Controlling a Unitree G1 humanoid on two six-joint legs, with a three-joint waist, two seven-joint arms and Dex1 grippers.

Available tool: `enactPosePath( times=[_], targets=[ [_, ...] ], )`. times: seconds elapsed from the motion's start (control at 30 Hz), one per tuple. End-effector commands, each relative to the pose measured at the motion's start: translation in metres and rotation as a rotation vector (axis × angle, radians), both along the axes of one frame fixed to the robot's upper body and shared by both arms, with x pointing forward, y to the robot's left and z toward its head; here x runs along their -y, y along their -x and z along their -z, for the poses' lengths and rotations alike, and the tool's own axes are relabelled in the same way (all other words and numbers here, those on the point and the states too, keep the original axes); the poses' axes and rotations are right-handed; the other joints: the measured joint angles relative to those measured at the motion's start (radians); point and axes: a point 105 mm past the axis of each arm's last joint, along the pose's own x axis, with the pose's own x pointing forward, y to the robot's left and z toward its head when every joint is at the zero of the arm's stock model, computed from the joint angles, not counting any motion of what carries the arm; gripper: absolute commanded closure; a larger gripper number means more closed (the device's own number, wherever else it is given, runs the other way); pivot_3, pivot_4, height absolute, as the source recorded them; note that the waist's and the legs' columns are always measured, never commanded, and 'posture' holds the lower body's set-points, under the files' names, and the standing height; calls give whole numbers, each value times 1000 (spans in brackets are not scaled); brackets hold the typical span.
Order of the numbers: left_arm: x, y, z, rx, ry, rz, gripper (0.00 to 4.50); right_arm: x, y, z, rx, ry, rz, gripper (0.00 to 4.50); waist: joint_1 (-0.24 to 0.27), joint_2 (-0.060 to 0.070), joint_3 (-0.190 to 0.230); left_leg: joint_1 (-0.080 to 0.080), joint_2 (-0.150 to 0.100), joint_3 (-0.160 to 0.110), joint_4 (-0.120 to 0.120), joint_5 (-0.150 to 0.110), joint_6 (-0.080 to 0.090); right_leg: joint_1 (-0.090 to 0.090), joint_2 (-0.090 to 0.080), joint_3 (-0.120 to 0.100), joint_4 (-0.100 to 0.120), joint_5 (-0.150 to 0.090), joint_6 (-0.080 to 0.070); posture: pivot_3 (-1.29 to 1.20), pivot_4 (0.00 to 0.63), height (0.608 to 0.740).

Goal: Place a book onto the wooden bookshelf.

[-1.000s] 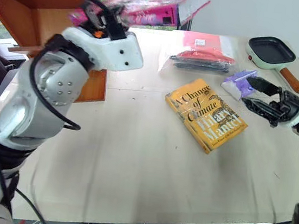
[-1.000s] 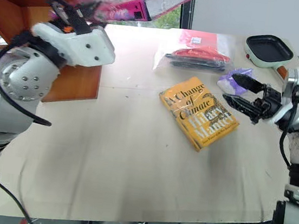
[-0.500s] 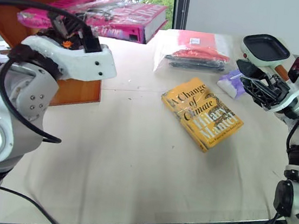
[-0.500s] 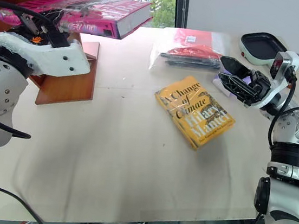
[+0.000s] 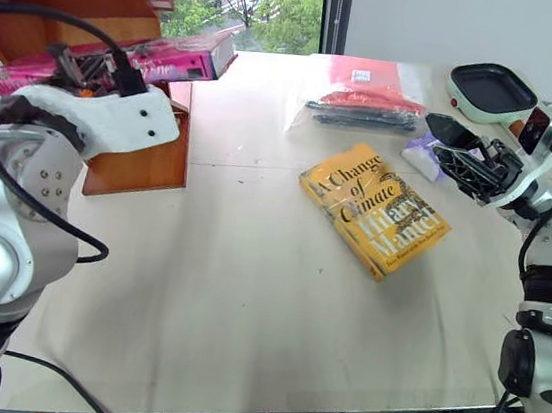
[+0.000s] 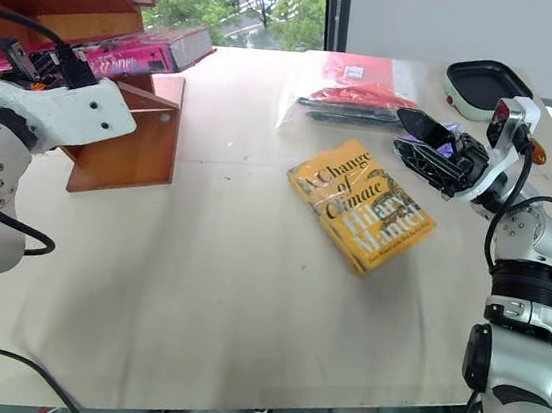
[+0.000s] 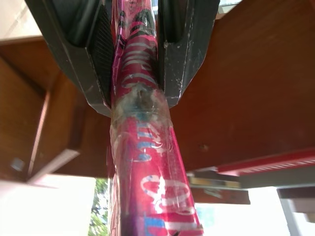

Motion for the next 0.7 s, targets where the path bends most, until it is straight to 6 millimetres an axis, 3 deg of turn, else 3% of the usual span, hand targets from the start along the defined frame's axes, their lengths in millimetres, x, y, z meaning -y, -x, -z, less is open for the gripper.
enactPosePath(
  times=[0.03,0.13,0.33,0.6,0.67,0.7],
  targets=[
    [-8,6,-18,50,-17,-25,3942,-5,3,-14,81,2,-4,0,0,0,0,0,0,0,0,0,0,0,0,0,0,0,0,0,150,740],
    [-10,3,-12,18,17,-16,3942,-8,2,-12,85,10,9,0,1,0,0,0,0,0,0,0,0,0,0,0,0,0,0,0,150,740],
    [-37,3,-10,-29,28,-97,3942,-16,2,-11,109,37,8,0,-4,0,0,1,0,0,0,0,0,0,0,1,1,0,0,0,150,740],
    [-46,0,-12,-56,50,-106,3942,-19,0,-13,127,40,22,0,-5,0,0,1,0,0,0,0,0,0,0,1,1,0,0,0,150,740],
    [-47,-1,-12,-65,57,-107,2874,-19,0,-12,129,41,27,0,-6,1,0,2,0,0,0,0,0,0,0,1,2,0,0,0,150,740],
    [-48,-1,-12,-66,59,-108,2546,-18,0,-11,130,41,29,0,-6,0,0,2,0,0,0,0,0,0,0,1,2,0,0,0,150,740]
  ],
)
